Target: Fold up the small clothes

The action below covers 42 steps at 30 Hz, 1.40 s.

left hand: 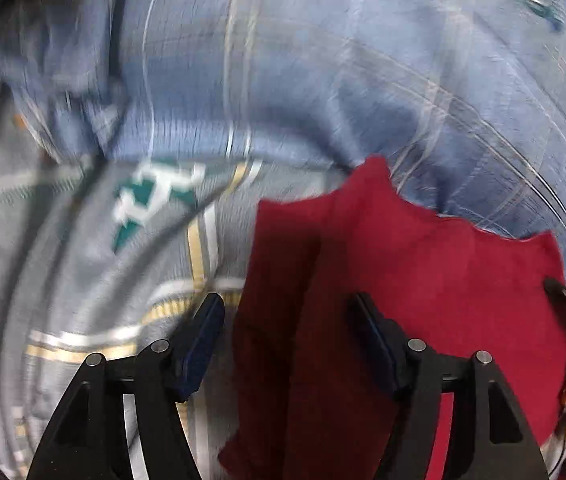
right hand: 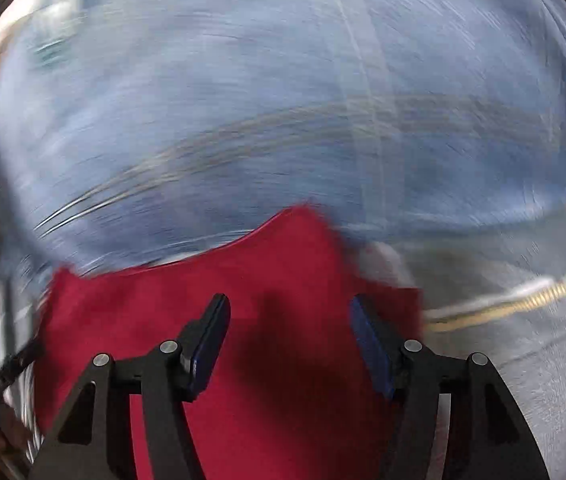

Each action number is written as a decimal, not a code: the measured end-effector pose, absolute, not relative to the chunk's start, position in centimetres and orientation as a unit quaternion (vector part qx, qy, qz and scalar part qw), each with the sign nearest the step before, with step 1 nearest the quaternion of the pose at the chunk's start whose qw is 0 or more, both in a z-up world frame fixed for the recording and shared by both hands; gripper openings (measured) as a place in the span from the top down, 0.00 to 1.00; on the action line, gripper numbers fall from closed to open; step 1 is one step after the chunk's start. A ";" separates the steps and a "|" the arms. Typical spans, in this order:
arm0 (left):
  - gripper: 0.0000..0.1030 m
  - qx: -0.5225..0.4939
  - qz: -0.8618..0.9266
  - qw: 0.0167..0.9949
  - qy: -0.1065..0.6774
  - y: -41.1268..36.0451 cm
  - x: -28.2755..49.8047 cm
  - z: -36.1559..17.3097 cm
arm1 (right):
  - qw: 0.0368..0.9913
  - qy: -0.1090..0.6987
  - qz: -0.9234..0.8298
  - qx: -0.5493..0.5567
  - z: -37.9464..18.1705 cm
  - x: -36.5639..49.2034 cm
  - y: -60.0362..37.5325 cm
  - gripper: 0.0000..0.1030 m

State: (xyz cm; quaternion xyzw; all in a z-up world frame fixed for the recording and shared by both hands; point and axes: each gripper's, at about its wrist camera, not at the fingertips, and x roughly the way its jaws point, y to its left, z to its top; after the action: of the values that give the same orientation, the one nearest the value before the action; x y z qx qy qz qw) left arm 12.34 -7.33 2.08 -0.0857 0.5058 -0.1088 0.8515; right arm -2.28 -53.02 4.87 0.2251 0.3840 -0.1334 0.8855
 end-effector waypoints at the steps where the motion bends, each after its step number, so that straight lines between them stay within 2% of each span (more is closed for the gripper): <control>1: 0.34 -0.112 -0.113 0.850 0.503 -6.5 12.2 2.1 | 0.885 0.378 -0.125 0.243 4.6 -2.8 -53.7 0.40; 5: 0.34 -0.112 -0.110 0.857 0.491 -4.3 9.9 4.0 | 0.896 0.370 -0.132 0.204 6.5 -5.5 -52.1 0.38; 7: 0.35 -0.110 -0.100 0.865 0.480 -2.8 7.5 5.1 | 0.909 0.356 -0.088 0.198 8.1 -7.0 -49.9 0.37; 9: 0.35 -0.112 -0.093 0.867 0.476 -1.5 5.2 5.5 | 0.919 0.349 -0.025 0.183 9.6 -7.9 -46.2 0.33; 16: 0.36 -0.122 -0.095 0.858 0.489 -1.1 -0.8 4.3 | 0.905 0.387 0.121 0.130 9.9 -2.4 -32.5 0.32; 19: 0.35 -0.109 -0.092 0.868 0.476 -1.3 -1.2 4.2 | 0.900 0.403 0.138 0.087 9.5 1.2 -27.9 0.36; 20: 0.35 -0.104 -0.085 0.869 0.477 -1.1 -1.1 4.0 | 0.900 0.407 0.138 0.072 9.2 2.2 -26.5 0.42; 21: 0.37 -0.101 -0.078 0.868 0.481 -0.9 -0.9 3.3 | 0.901 0.413 0.125 0.047 8.4 3.6 -25.3 0.51; 23: 0.36 -0.093 -0.074 0.871 0.476 -0.9 -0.6 3.4 | 0.887 0.449 0.104 0.033 6.1 6.1 -23.8 0.55; 25: 0.36 -0.097 -0.082 0.866 0.483 -0.7 -0.1 3.4 | 0.878 0.467 0.097 0.042 4.0 7.3 -23.4 0.52; 29: 0.36 -0.113 -0.078 0.862 0.487 0.1 0.3 3.3 | 0.882 0.460 0.102 0.024 5.3 6.6 -22.2 0.48; 30: 0.36 -0.118 -0.077 0.862 0.488 0.1 0.5 3.2 | 0.884 0.457 0.095 0.020 5.8 6.4 -22.1 0.40; 32: 0.36 -0.121 -0.077 0.861 0.488 0.2 0.7 3.1 | 0.892 0.449 0.060 -0.004 6.3 6.3 -21.6 0.29; 34: 0.36 -0.118 -0.075 0.862 0.488 0.1 0.9 2.8 | 0.895 0.443 0.044 -0.043 6.3 6.9 -20.7 0.30; 36: 0.36 -0.110 -0.072 0.863 0.487 0.0 1.2 2.6 | 0.887 0.455 0.041 -0.075 5.7 8.3 -19.6 0.38; 37: 0.36 -0.106 -0.070 0.864 0.487 -0.1 1.2 2.6 | 0.883 0.459 0.040 -0.096 5.3 8.9 -19.1 0.47; 38: 0.36 -0.102 -0.068 0.864 0.488 -0.2 1.5 2.5 | 0.880 0.454 0.019 -0.137 4.7 9.6 -18.7 0.65; 40: 0.35 -0.095 -0.065 0.865 0.489 -0.6 1.9 2.5 | 0.885 0.441 0.001 -0.147 4.5 10.4 -19.1 0.64; 42: 0.35 -0.090 -0.064 0.864 0.491 -0.9 2.3 2.5 | 0.886 0.451 0.004 -0.113 4.1 11.2 -19.9 0.64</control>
State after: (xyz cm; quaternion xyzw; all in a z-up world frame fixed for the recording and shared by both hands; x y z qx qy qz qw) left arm 2.25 -0.89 2.53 -0.0897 0.4906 -0.0638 0.8644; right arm 11.23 -19.95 4.13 -0.1126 0.4505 0.0042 0.8856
